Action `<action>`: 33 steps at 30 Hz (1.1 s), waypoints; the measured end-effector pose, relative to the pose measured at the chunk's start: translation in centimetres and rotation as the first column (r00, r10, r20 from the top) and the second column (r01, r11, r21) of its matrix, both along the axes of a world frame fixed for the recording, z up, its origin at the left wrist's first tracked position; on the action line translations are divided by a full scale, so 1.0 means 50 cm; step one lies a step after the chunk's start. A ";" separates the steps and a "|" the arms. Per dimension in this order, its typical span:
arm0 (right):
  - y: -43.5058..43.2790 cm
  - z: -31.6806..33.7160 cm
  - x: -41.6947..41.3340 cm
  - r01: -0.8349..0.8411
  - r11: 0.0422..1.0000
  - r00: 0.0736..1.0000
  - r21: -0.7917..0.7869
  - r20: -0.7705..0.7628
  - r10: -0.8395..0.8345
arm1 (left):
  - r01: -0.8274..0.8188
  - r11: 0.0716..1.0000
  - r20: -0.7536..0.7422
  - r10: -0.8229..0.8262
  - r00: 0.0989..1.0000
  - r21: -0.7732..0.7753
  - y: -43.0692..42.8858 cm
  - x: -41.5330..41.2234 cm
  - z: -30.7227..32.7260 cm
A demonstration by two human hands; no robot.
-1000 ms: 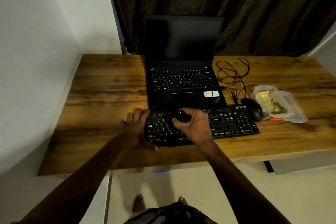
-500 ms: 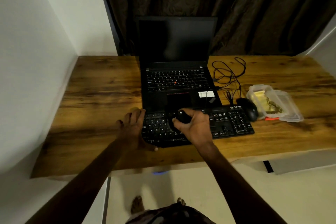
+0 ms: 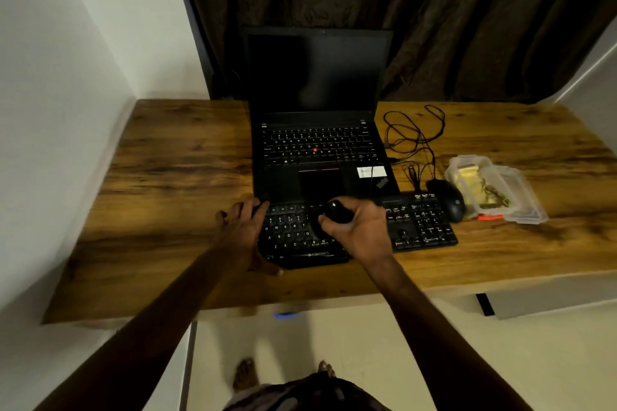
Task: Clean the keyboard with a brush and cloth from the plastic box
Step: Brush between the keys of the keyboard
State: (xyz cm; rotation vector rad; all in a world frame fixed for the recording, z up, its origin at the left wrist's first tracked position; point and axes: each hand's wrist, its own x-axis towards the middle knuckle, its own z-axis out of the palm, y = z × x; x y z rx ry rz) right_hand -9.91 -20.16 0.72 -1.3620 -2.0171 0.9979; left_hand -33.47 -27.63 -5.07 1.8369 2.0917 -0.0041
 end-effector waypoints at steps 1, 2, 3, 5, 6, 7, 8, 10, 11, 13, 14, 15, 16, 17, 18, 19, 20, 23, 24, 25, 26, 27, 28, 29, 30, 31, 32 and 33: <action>0.004 -0.001 0.002 0.003 1.000 1.000 -0.003 -0.001 -0.003 | 0.001 1.000 0.004 -0.001 1.000 0.001 0.000 0.000 0.002; 0.010 -0.002 0.008 0.022 1.000 1.000 -0.012 0.001 -0.022 | -0.001 1.000 0.004 0.001 1.000 0.000 0.000 0.001 0.003; 0.019 -0.004 0.020 0.048 0.999 0.999 -0.021 0.017 -0.048 | -0.004 1.000 0.002 0.004 1.000 -0.003 0.000 0.000 0.004; 0.037 -0.004 0.049 0.116 0.993 0.992 -0.031 0.058 -0.114 | -0.008 1.000 -0.004 0.008 1.000 -0.007 0.002 0.001 0.003; 0.044 0.000 0.063 0.149 0.989 0.987 -0.023 0.071 -0.147 | -0.010 1.000 -0.005 0.010 1.000 -0.003 0.002 0.001 0.002; 0.048 0.005 0.075 0.173 0.985 0.982 -0.008 0.074 -0.172 | -0.014 1.000 -0.001 0.014 1.000 0.000 0.001 0.000 0.000; 0.051 0.011 0.083 0.193 0.981 0.978 0.006 0.074 -0.193 | -0.020 1.000 0.007 0.020 1.000 0.001 0.001 -0.001 -0.002; 0.054 0.016 0.092 0.213 0.977 0.975 0.026 0.053 -0.214 | -0.026 1.000 0.015 0.026 1.000 -0.004 0.000 -0.002 -0.005; 0.054 0.015 0.092 0.211 0.977 0.976 0.039 0.044 -0.213 | -0.026 1.000 0.012 0.026 1.000 -0.006 0.000 -0.002 -0.006; 0.049 0.015 0.079 0.178 0.983 0.983 0.048 0.044 -0.180 | -0.026 1.000 0.010 0.026 1.000 -0.008 0.002 0.001 -0.004; 0.045 0.012 0.070 0.149 0.988 0.987 0.044 0.050 -0.151 | -0.027 1.000 0.014 0.027 1.000 -0.008 0.003 0.002 -0.002; 0.041 0.006 0.063 0.119 0.992 0.991 0.040 0.052 -0.121 | -0.028 1.000 0.018 0.028 0.999 -0.007 0.004 0.003 -0.001; 0.038 0.003 0.057 0.092 0.995 0.994 0.035 0.047 -0.094 | -0.028 1.000 0.023 0.028 0.999 -0.005 0.003 0.003 0.000; 0.036 0.001 0.055 0.071 0.997 0.997 0.035 0.034 -0.072 | -0.029 1.000 0.025 0.029 0.999 -0.003 0.003 0.003 -0.002; 0.039 0.002 0.058 0.066 0.997 0.997 0.029 0.024 -0.067 | -0.031 1.000 0.023 0.031 0.999 -0.001 0.002 0.003 -0.002; 0.045 0.002 0.067 0.076 0.997 0.997 0.021 0.018 -0.076 | -0.035 0.999 0.023 0.035 0.999 -0.001 0.001 0.003 -0.002; 0.052 0.003 0.079 0.100 0.995 0.995 0.009 0.017 -0.100 | -0.040 0.999 0.024 0.040 0.999 -0.002 0.001 0.002 -0.003; 0.075 0.005 0.118 0.183 0.983 0.981 0.030 0.063 -0.185 | -0.043 0.999 0.042 0.043 0.998 0.001 0.001 0.002 -0.005; 0.078 0.006 0.126 0.192 0.980 0.977 0.049 0.087 -0.196 | -0.044 0.999 0.046 0.043 0.998 0.003 0.001 0.003 -0.005; 0.080 0.008 0.130 0.195 0.979 0.974 0.066 0.101 -0.201 | -0.043 0.999 0.046 0.043 0.998 0.004 0.001 0.002 -0.005; 0.080 0.009 0.130 0.196 0.977 0.973 0.078 0.106 -0.204 | -0.044 0.999 0.044 0.043 0.998 0.004 0.000 0.002 -0.005; 0.078 0.010 0.127 0.190 0.978 0.975 0.089 0.102 -0.199 | -0.045 0.999 0.042 0.045 0.998 0.003 0.000 0.001 -0.006; 0.074 0.012 0.119 0.175 0.980 0.979 0.099 0.090 -0.184 | -0.045 0.999 0.042 0.045 0.998 0.002 0.000 0.002 -0.006; 0.070 0.012 0.107 0.155 0.983 0.984 0.096 0.079 -0.163 | -0.045 0.999 0.042 0.045 0.998 0.001 0.000 0.003 -0.006; 0.065 0.014 0.092 0.130 0.988 0.988 0.080 0.067 -0.136 | -0.045 0.999 0.040 0.044 0.998 0.000 0.000 0.003 -0.005; 0.058 0.015 0.078 0.110 0.992 0.992 0.061 0.061 -0.114 | -0.044 0.999 0.038 0.045 0.998 -0.003 0.001 0.003 -0.004; 0.052 0.013 0.066 0.097 0.994 0.993 0.050 0.057 -0.100 | -0.045 0.999 0.037 0.045 0.998 -0.006 0.001 0.004 -0.004; 0.048 0.014 0.060 0.098 0.994 0.994 0.040 0.049 -0.100 | -0.045 0.999 0.039 0.045 0.998 -0.007 0.002 0.005 -0.003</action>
